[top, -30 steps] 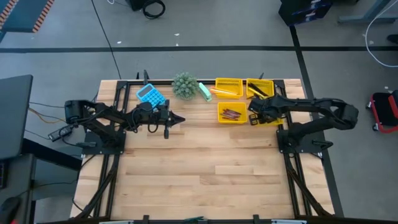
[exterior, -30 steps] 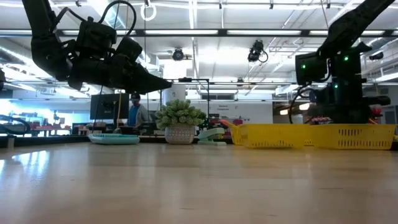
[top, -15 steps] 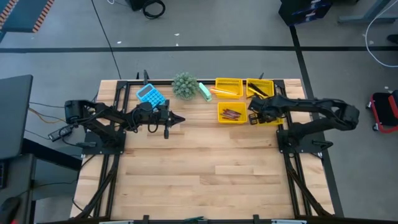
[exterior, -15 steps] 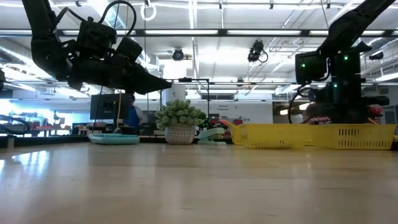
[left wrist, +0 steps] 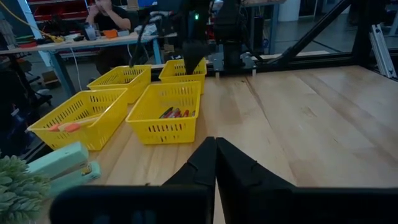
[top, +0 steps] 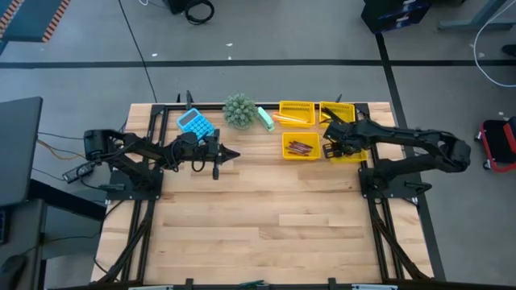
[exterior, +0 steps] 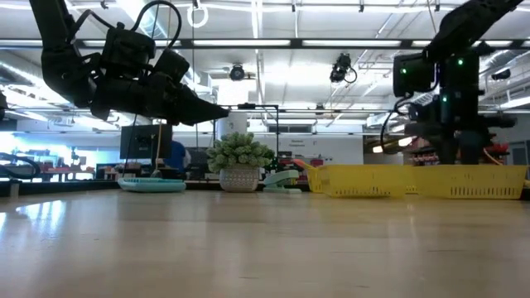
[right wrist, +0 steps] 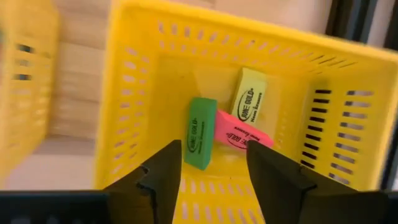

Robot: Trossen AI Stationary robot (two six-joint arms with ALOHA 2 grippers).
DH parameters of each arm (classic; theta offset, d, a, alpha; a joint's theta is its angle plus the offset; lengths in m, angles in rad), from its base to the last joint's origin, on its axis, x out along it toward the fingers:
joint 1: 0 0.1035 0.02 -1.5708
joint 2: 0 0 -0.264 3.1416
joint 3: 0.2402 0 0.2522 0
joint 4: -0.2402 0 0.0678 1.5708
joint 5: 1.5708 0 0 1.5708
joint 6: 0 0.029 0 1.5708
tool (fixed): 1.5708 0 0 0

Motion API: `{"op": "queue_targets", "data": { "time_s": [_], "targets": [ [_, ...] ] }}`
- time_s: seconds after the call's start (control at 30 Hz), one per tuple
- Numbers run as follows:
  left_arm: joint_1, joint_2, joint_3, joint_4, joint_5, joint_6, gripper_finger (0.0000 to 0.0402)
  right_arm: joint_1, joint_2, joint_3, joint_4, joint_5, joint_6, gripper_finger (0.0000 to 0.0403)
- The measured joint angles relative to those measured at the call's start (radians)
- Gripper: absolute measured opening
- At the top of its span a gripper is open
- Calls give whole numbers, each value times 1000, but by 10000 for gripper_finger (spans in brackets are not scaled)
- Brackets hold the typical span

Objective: Sort crayons/erasers/pens/pencils in bins
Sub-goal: Put the green crayon into the bottom left yellow bin

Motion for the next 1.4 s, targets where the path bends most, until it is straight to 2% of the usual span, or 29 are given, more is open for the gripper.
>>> {"op": "queue_targets", "data": {
  "time_s": [0.17, 0.37, 0.47, 0.63, 0.83, 1.0, 1.23, 1.33, 1.4],
  "targets": [
    [0, 0, 0, -1, 0, -4, 28, 46, -25, 102, -86, 0, 14, 190],
    [0, 0, 0, -63, -26, 49, 18, 186, -29, 194, -83, 0, 30, 190],
    [0, 0, 0, -98, -67, 74, 11, 287, -28, 204, -17, 0, 34, 190],
    [0, 0, 0, -103, -72, 80, 15, 471, -16, 203, 154, 3, 19, 190],
    [0, 0, 0, -79, -72, 77, 27, 646, 33, 202, 261, 114, -26, 190],
    [-13, -21, 4, -70, -74, 74, 12, 751, 107, 202, 317, 213, -54, 190],
    [-137, -58, 54, -72, -74, 48, 14, 899, 294, 202, 533, 269, -193, 190],
    [-228, -59, 92, -142, -95, 69, 18, 940, 366, 202, 589, 271, -222, 190],
    [-296, -59, 124, -236, -154, 80, 14, 965, 407, 202, 591, 278, -218, 190]
  ]
}}
